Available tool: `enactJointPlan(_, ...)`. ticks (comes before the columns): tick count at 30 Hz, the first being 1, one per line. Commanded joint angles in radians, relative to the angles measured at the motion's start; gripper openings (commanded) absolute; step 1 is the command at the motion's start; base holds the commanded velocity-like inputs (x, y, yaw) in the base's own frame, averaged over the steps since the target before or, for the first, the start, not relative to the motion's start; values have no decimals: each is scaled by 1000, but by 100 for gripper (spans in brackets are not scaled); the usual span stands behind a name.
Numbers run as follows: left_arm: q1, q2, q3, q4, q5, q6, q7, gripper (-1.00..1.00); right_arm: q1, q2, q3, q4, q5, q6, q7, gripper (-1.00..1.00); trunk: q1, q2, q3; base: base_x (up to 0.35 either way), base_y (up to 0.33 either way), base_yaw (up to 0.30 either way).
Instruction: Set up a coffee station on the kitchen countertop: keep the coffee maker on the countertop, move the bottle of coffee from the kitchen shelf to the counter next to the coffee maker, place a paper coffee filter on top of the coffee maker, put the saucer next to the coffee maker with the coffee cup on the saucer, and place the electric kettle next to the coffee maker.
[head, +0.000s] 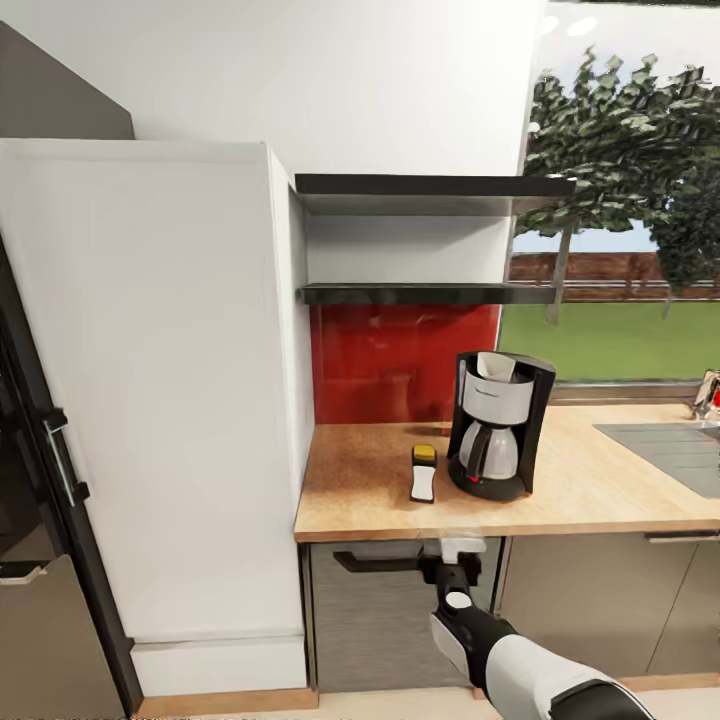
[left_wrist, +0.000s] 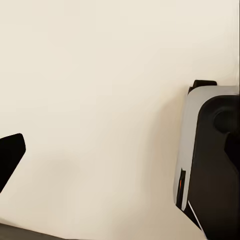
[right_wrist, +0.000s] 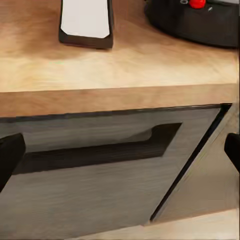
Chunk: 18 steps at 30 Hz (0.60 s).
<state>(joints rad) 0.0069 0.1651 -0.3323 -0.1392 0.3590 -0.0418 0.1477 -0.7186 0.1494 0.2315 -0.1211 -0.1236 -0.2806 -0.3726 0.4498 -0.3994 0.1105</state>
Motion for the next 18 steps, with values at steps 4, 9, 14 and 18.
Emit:
enactJointPlan(4,1,-1,-8,-22,9,-2,4,100,66,-6,10,83,-6,-132,-3,100,0,-1,0,-15,0,0)
enactJointPlan(9,1,-1,-7,-23,10,-3,5,100,168,-25,11,91,-3,-147,1,100,0,-1,0,-1,0,0)
enactJointPlan(14,1,-1,-5,-22,11,-5,6,100,234,-31,11,94,-2,-103,10,100,0,-1,0,0,0,0)
enactJointPlan(18,2,-1,-3,-18,10,-6,7,100,278,-62,11,94,-3,145,137,100,0,-1,0,0,0,0)
